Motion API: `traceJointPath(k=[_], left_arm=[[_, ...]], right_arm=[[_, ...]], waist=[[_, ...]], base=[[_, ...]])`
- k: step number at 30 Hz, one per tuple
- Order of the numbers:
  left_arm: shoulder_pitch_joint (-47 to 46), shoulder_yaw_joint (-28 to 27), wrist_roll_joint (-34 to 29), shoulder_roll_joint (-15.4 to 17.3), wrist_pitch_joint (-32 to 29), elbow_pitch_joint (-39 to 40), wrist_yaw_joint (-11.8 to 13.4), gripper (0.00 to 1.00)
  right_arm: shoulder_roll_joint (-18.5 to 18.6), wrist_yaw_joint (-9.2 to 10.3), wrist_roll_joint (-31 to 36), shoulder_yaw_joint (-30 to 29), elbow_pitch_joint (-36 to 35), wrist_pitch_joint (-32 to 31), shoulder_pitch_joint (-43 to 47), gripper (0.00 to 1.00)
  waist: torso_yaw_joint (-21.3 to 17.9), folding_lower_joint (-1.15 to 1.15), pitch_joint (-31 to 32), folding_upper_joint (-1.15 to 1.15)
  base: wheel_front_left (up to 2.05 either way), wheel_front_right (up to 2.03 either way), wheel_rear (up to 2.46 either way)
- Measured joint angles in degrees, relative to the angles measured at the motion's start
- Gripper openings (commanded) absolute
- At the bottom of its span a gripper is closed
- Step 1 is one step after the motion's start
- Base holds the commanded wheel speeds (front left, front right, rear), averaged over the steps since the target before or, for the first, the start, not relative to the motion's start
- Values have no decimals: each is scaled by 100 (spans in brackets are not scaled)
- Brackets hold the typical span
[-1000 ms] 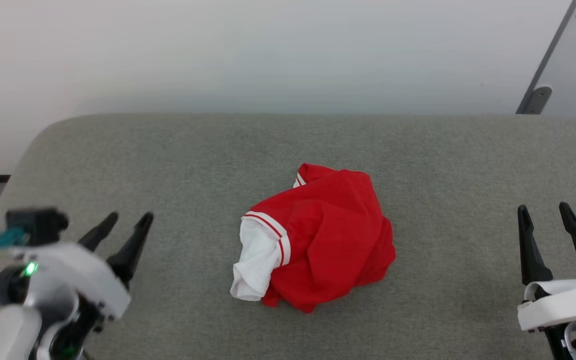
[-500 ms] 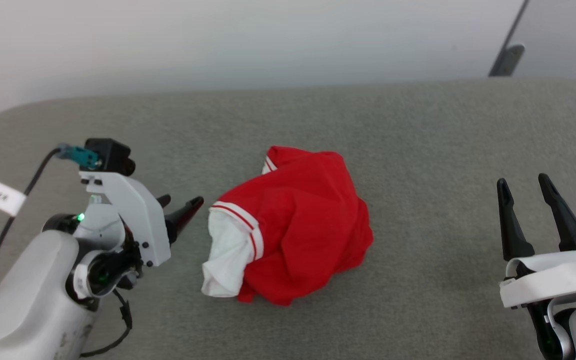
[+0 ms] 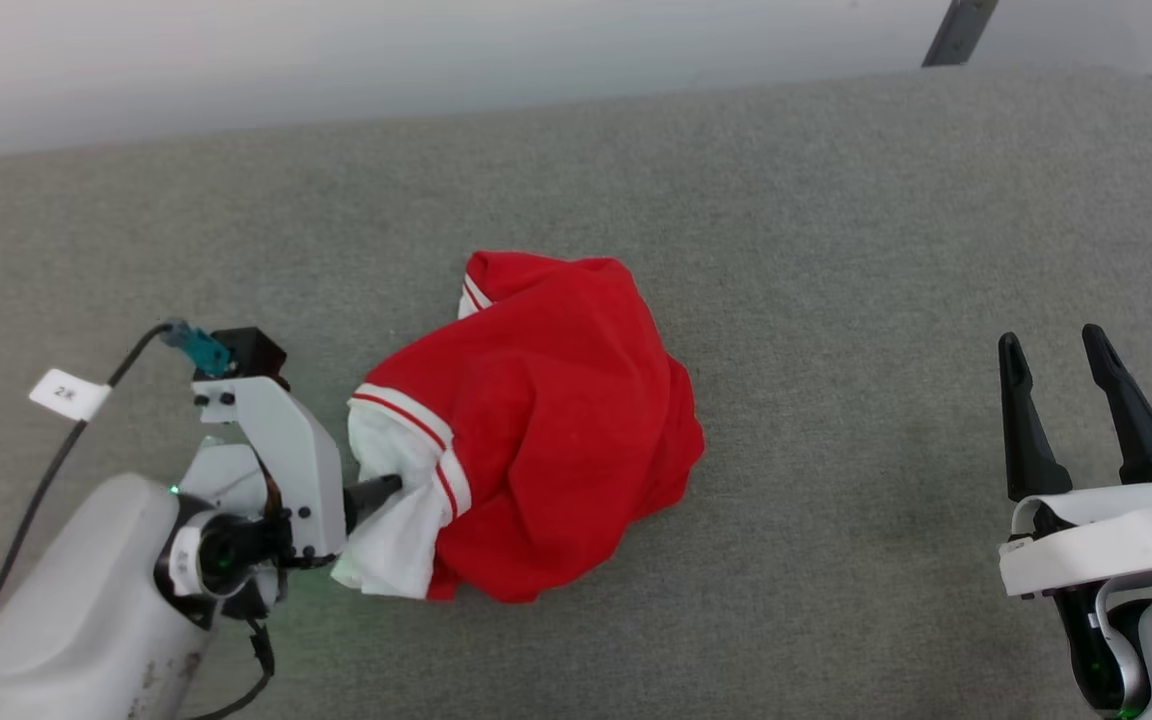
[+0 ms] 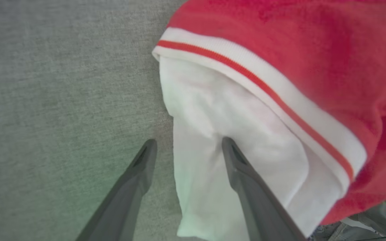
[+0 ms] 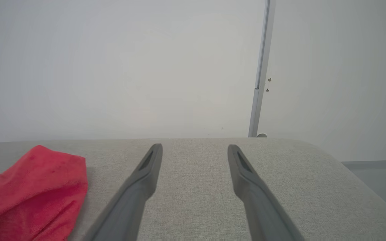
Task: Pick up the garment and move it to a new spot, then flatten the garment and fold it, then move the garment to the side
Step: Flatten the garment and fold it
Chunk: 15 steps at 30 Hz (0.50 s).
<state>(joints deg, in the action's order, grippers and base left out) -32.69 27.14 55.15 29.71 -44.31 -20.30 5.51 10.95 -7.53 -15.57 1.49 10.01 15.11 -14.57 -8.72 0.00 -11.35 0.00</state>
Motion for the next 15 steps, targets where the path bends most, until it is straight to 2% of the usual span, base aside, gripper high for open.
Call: traceJointPath(k=[8,9,10,15], left_arm=[[-137,118,-54,-99,49,-442,-96,100],[-147,112,-27,-129,56,-505,-104,36],[-161,112,-12,-158,60,-569,-144,0],[-211,104,135,-268,74,-795,-338,0]], right_arm=[[-49,0,11,-25,-7,0,-49,100],[-55,0,11,-24,-5,0,-50,100],[-57,0,11,-24,-5,0,-49,100],[-36,0,12,-32,-3,0,-54,100]], waist=[[-41,0,-139,0],[-38,0,-138,0],[-33,0,-136,0],[10,0,-124,0]], base=[[0,0,0],[0,0,0],[0,0,0],[0,0,0]])
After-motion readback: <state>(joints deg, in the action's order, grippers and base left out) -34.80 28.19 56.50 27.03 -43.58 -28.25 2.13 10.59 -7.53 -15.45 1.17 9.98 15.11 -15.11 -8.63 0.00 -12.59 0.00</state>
